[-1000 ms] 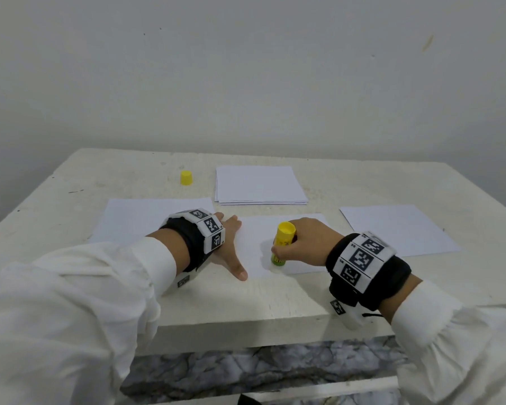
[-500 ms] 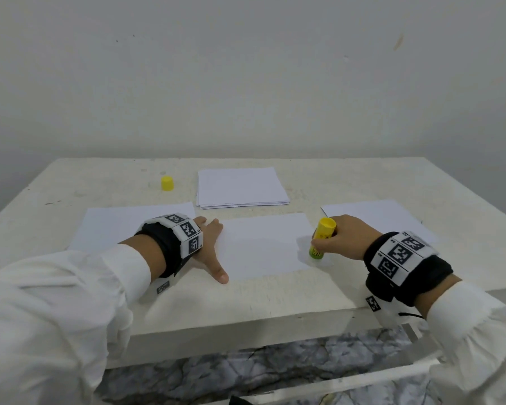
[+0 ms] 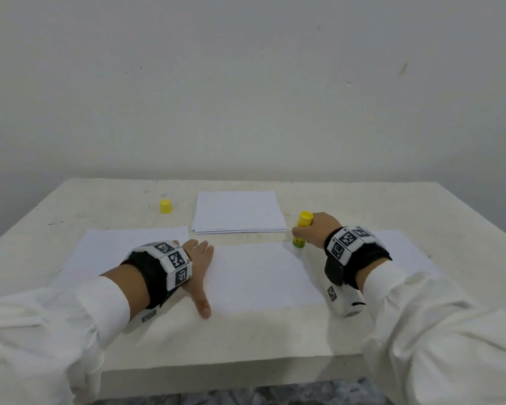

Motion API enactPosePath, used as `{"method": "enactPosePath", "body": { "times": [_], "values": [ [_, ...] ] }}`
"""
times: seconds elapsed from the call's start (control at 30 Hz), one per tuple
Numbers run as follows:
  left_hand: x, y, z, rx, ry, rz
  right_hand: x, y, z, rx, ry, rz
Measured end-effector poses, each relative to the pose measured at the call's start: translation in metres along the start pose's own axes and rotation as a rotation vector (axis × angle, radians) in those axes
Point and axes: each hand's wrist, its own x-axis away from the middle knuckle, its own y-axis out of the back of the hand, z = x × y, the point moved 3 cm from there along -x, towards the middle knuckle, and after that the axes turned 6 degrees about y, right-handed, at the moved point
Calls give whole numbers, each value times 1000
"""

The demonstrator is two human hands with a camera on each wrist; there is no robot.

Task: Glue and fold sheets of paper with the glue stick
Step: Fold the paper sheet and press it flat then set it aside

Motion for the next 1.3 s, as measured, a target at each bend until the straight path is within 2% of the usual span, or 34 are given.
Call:
{"method": "enactPosePath", "body": {
  "times": [0.1, 0.2, 0.33, 0.43, 0.67, 0.83, 1.3],
  "values": [
    [5, 19, -16, 4, 12, -58, -4, -1, -2, -1, 40, 15],
    [1, 44, -62, 82, -105, -134, -7, -3, -5, -26, 57, 4],
    [-12, 53, -117, 127, -147, -38, -12, -3, -8, -34, 59, 22],
    [-25, 49, -121, 58, -121, 11, -15, -2, -6, 6, 79, 41],
    [-32, 48, -121, 2, -110, 13, -3, 0, -10, 0, 158, 83],
    [-31, 47, -121, 13, -99, 19, 20, 2, -21, -19, 230, 101],
    [-11, 61, -129, 63, -143, -1, 67, -2, -34, -35, 272, 195]
  ]
}}
